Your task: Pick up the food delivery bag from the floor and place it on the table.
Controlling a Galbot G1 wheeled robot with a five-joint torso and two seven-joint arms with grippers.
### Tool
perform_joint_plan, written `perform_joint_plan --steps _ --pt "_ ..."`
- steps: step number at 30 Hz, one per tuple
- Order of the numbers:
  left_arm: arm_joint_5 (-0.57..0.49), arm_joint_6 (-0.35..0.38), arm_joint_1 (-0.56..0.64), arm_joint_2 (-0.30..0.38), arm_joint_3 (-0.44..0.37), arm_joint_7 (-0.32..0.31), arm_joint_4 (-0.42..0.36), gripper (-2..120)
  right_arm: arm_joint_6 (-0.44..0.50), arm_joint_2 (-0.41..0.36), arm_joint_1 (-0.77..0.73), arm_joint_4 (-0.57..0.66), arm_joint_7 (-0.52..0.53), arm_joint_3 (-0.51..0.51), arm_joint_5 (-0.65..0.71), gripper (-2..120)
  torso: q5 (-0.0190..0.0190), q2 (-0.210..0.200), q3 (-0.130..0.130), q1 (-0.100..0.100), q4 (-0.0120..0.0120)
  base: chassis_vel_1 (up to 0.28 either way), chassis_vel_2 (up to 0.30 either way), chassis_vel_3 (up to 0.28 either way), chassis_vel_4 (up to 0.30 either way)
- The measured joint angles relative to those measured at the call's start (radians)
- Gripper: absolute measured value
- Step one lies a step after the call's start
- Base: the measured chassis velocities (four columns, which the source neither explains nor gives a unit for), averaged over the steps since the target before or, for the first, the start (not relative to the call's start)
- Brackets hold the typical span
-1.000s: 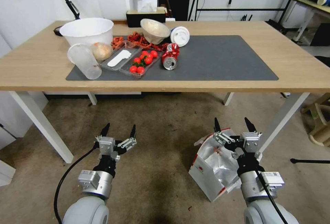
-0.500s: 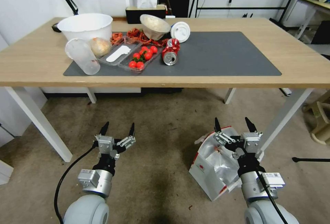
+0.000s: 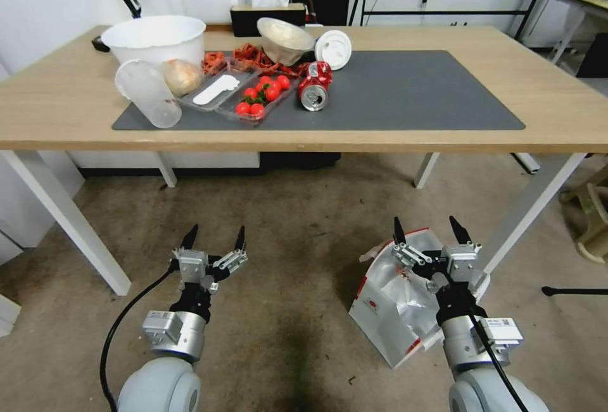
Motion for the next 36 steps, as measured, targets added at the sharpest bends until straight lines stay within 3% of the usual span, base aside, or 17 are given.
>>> perform_joint_plan --steps 36 --pt "0.015 -0.011 -0.006 -0.008 0.007 -0.001 0.031 97 0.016 0.000 -0.001 -0.010 0.004 0.008 0.003 100 0.0001 -0.146 -0.110 -0.035 0.0000 0.000 0.000 0.000 0.000"
